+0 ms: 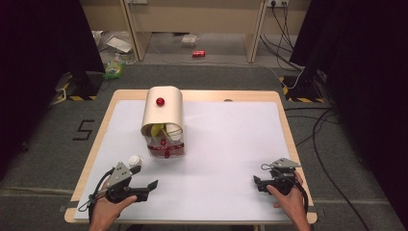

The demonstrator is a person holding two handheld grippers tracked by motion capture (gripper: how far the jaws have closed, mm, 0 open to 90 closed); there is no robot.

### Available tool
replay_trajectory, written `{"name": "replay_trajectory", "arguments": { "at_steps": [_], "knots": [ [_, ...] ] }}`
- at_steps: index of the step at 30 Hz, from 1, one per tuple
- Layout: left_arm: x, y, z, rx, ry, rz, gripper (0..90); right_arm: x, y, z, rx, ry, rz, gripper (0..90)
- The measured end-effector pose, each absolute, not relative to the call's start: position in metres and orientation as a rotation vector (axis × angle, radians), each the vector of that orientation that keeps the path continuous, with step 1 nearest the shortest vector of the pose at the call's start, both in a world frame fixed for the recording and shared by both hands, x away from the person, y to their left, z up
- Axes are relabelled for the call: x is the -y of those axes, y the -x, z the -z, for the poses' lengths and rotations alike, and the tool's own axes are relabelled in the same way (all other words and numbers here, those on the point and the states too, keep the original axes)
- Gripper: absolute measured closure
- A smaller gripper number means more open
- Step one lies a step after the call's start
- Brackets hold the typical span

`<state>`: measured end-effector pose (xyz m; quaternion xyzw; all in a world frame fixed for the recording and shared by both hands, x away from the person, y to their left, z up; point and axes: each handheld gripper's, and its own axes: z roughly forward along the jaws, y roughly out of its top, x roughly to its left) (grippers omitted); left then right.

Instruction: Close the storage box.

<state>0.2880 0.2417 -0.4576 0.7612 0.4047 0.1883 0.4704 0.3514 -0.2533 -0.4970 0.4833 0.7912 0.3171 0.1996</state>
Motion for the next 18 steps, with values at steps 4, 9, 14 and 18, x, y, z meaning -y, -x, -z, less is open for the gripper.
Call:
{"name": "replay_trajectory", "arguments": {
  "at_steps": [4, 9, 14, 18],
  "knots": [
    [-0.24, -0.286, 0.462, -0.985, -1.878, -0.454, 15.6, 0.253, -0.351, 0.497, -2.212, -1.352, -0.886, 0.3],
    [-0.239, -0.284, 0.47, -0.988, -1.891, -0.444, 15.4, 0.253, -0.351, 0.497, -2.211, -1.353, -0.886, 0.3],
    [-0.24, -0.282, 0.479, -0.995, -1.906, -0.438, 15.2, 0.253, -0.351, 0.497, -2.212, -1.352, -0.886, 0.3],
    [-0.242, -0.279, 0.485, -0.999, -1.918, -0.434, 15.2, 0.253, -0.351, 0.497, -2.212, -1.352, -0.886, 0.3]
  ]
}}
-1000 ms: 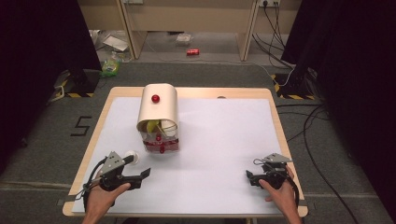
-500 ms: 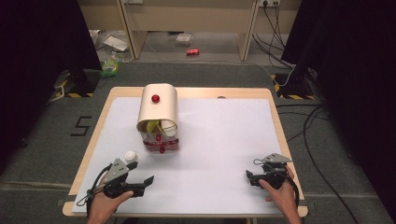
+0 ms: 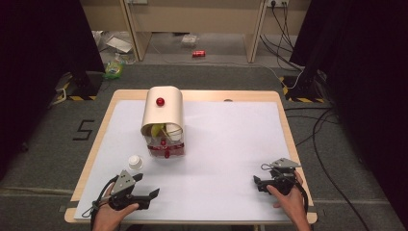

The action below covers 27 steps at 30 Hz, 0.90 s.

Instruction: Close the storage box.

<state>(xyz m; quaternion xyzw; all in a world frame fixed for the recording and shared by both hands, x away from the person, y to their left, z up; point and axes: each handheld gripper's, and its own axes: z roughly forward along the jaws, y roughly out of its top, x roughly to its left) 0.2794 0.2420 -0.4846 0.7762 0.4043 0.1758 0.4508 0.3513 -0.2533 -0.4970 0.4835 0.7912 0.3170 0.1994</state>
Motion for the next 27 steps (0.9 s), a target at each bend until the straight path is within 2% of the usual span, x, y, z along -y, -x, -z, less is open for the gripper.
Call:
{"name": "replay_trajectory", "arguments": {
  "at_steps": [27],
  "knots": [
    [-0.252, -0.268, 0.505, -1.043, -2.014, -0.493, 15.2, 0.253, -0.351, 0.497, -2.212, -1.352, -0.886, 0.4]
  ]
}}
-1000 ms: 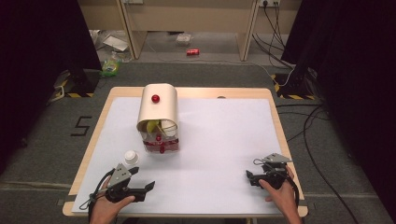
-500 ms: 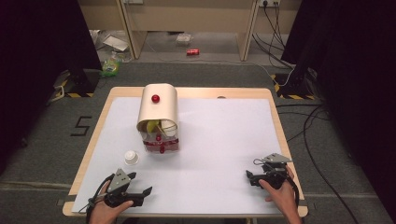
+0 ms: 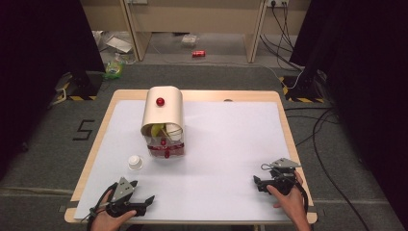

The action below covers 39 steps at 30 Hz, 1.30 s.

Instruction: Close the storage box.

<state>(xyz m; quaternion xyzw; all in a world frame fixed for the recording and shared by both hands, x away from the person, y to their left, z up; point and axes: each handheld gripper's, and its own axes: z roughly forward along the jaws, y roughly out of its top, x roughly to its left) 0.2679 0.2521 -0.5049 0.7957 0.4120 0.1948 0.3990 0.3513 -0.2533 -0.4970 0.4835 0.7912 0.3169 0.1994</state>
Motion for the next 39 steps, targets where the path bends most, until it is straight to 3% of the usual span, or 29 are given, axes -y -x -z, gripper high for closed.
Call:
{"name": "replay_trajectory", "arguments": {
  "at_steps": [39],
  "knots": [
    [-0.262, -0.249, 0.522, -1.02, -1.899, -0.541, 14.7, 0.253, -0.351, 0.497, -2.211, -1.355, -0.887, 0.4]
  ]
}}
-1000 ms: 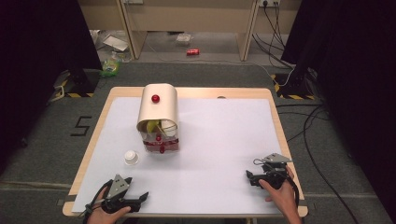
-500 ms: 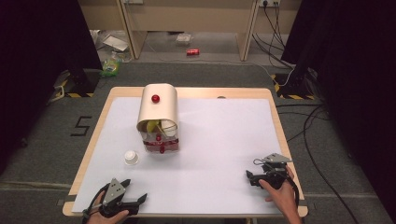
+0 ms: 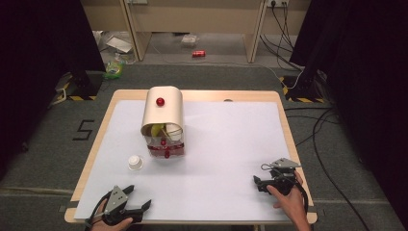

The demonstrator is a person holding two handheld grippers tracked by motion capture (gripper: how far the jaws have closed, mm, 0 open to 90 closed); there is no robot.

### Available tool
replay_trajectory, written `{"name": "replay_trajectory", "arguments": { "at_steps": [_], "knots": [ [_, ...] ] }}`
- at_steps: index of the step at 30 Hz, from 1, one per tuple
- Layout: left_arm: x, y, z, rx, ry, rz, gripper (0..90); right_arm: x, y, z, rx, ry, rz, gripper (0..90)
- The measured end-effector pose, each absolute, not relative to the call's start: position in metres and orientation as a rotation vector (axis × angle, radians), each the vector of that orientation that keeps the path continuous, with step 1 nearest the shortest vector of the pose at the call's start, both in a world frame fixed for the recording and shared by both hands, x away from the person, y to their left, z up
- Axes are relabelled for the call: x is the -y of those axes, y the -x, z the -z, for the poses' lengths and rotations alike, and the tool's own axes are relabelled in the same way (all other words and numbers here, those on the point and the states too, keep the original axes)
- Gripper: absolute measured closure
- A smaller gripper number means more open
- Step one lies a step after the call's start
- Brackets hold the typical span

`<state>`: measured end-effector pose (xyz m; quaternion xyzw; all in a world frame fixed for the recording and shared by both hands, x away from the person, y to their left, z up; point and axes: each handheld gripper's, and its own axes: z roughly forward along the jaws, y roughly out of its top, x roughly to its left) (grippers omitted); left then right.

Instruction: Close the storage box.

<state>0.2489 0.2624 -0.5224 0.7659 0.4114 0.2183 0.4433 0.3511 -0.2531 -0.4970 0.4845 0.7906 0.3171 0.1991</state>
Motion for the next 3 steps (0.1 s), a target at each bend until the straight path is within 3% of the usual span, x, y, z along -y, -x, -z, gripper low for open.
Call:
{"name": "replay_trajectory", "arguments": {
  "at_steps": [3],
  "knots": [
    [-0.2626, -0.2487, 0.5228, -1.02, -1.895, -0.541, 14.8, 0.2531, -0.351, 0.497, -2.211, -1.355, -0.886, 0.4]
  ]
}}
